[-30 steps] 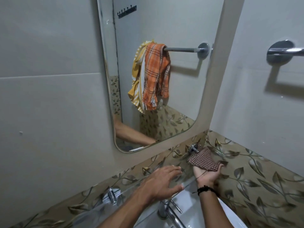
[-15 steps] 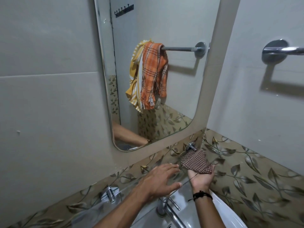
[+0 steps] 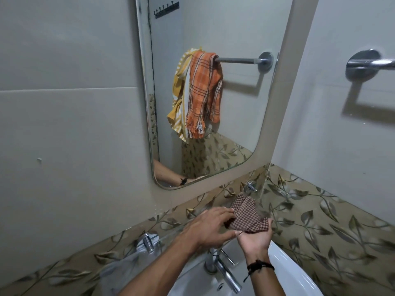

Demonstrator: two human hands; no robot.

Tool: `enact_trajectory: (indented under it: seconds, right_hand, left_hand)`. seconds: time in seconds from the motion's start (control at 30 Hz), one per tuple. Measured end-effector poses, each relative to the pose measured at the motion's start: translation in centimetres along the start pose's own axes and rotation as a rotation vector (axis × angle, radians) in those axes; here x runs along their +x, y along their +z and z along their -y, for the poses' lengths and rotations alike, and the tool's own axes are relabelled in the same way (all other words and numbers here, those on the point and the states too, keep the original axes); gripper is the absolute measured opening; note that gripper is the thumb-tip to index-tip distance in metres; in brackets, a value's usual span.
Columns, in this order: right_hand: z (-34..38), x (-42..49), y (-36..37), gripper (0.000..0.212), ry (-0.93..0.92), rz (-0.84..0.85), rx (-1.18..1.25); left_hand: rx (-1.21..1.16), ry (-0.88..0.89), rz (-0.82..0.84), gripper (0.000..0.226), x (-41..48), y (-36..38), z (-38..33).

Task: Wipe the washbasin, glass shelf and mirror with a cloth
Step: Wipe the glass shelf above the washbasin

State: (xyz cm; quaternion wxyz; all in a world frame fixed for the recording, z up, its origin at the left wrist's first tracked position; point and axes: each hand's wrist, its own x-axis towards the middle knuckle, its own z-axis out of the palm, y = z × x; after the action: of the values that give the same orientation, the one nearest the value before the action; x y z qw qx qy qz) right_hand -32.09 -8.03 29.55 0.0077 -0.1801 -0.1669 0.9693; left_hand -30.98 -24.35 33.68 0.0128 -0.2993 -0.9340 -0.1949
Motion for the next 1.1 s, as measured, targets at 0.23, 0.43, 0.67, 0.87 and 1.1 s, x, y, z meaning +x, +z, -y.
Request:
enact_trajectory:
  seconds: [0.23,0.43,0.67,0.87,1.1]
  right_hand:
    - [1.7,1.0,1.1,0.072,-0.095,-0.027,0.060]
    - [-1.5,-2.7,-1.6,0.087,0.060,0.057,-0.020]
    - [3.2,0.2,0.5,0.081,-0.094,-0.045,0.033]
    - [-0.7,-3.7,-0.4,0.088,0.046,0.036,-0.006]
    - [1.5,-5.3,-1.2,0.091,0.026,-0.062,-0.017]
  left_hand:
    - [0.003,0.014,0.011,0.063,0.1,0.2,0.3]
    - [0.026,0.002,0.023,0.069,-0.4,-0.2,-0.1]
    - [0.000,0.001,0.032,0.067,0.0,-0.2,-0.2]
    - [0.022,0.013,0.022,0.073,0.0,0.1,0.1]
    - [0.031,0.010,0.040,0.066,-0.6,-0.6,-0.6]
